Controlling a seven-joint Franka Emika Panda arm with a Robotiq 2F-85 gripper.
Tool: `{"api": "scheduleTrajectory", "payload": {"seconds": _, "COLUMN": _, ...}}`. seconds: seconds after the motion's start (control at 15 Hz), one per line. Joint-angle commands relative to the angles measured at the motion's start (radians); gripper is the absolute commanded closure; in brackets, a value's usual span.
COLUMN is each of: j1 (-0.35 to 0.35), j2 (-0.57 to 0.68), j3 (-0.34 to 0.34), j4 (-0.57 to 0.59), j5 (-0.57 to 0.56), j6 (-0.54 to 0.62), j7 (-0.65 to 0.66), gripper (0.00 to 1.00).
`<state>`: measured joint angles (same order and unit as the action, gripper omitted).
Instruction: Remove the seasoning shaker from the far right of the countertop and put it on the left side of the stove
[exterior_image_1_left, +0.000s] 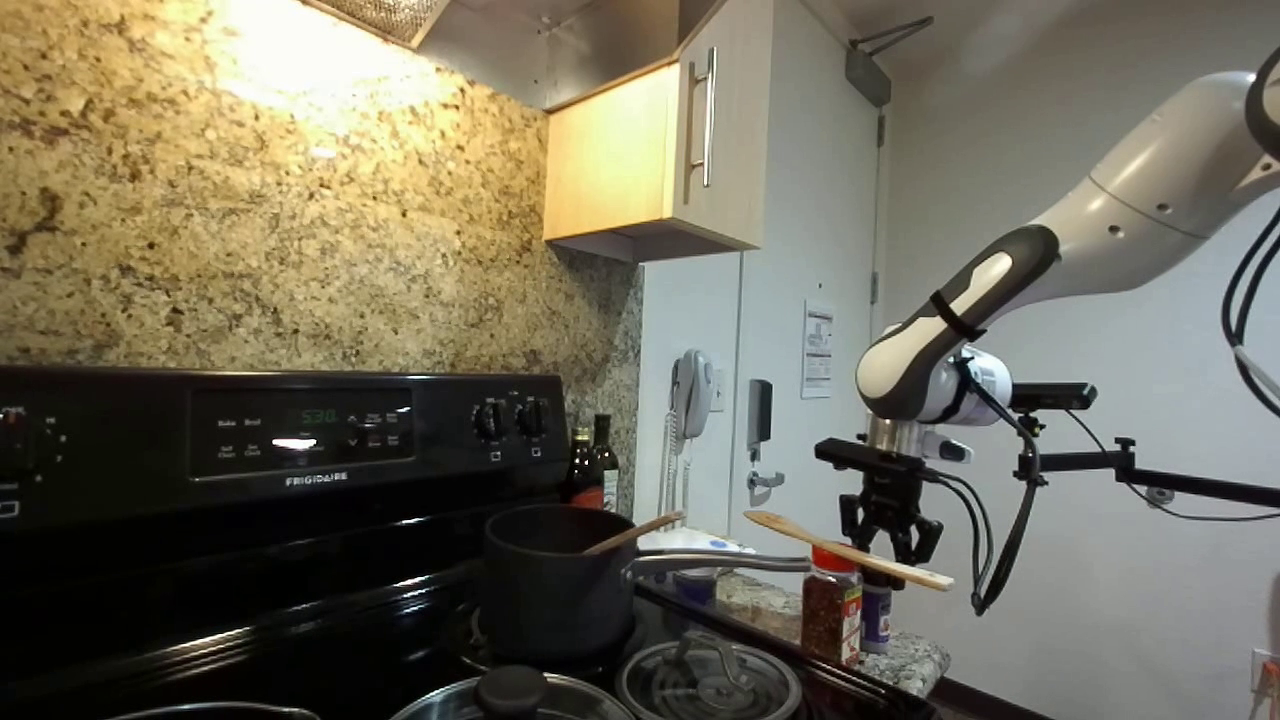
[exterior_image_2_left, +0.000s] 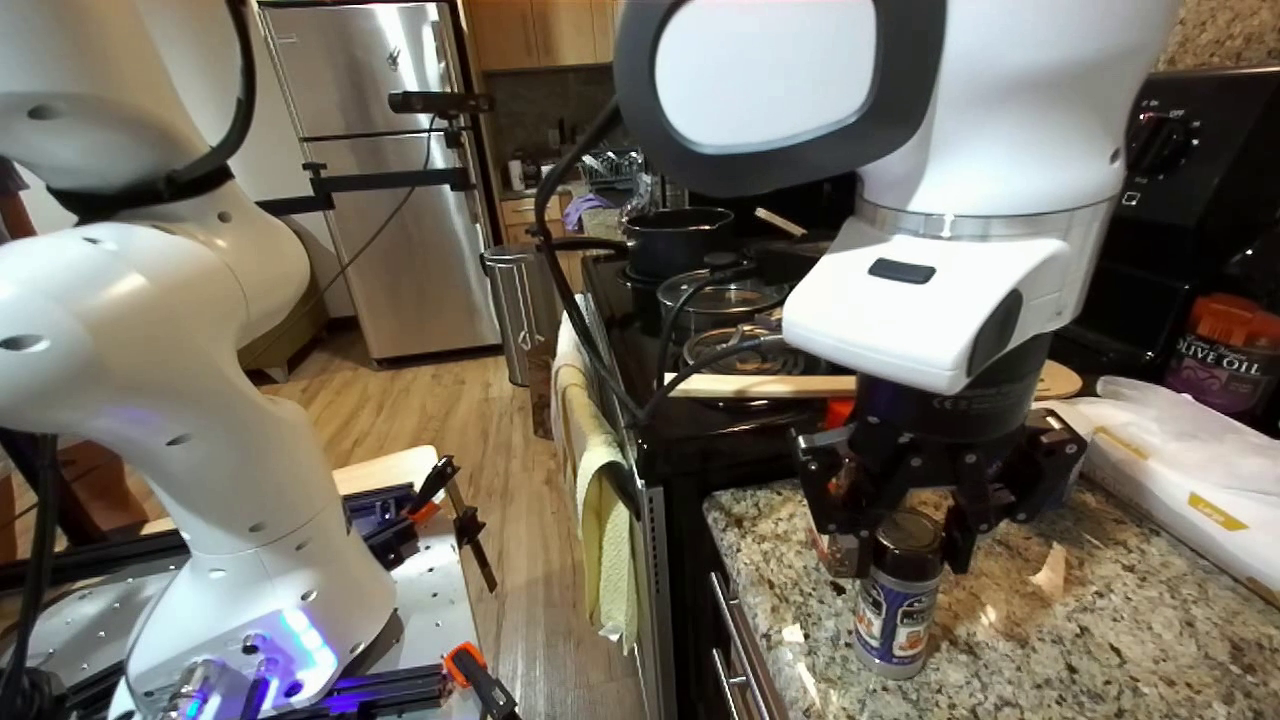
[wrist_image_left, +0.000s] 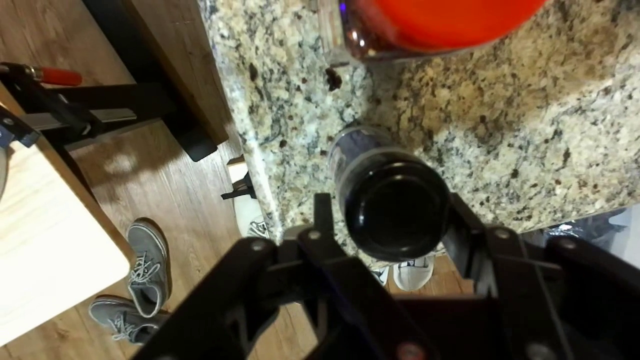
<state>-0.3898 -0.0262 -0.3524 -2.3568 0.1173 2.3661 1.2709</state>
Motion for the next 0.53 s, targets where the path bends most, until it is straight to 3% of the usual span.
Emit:
{"api": "scheduleTrajectory", "payload": {"seconds": 0.0, "j1": 0.004, "j2": -0.005, "j3": -0.008, "j4": -0.020, "j5": 0.037, "j6": 0.029, "j7": -0.009, "gripper": 0.74}}
{"api": "scheduleTrajectory", "payload": {"seconds": 0.47, "j1": -0.003, "j2": -0.066, "j3": -0.018, "j4": -0.037, "j5": 0.022, "j6": 0.009, "j7": -0.032, "gripper": 0.76}}
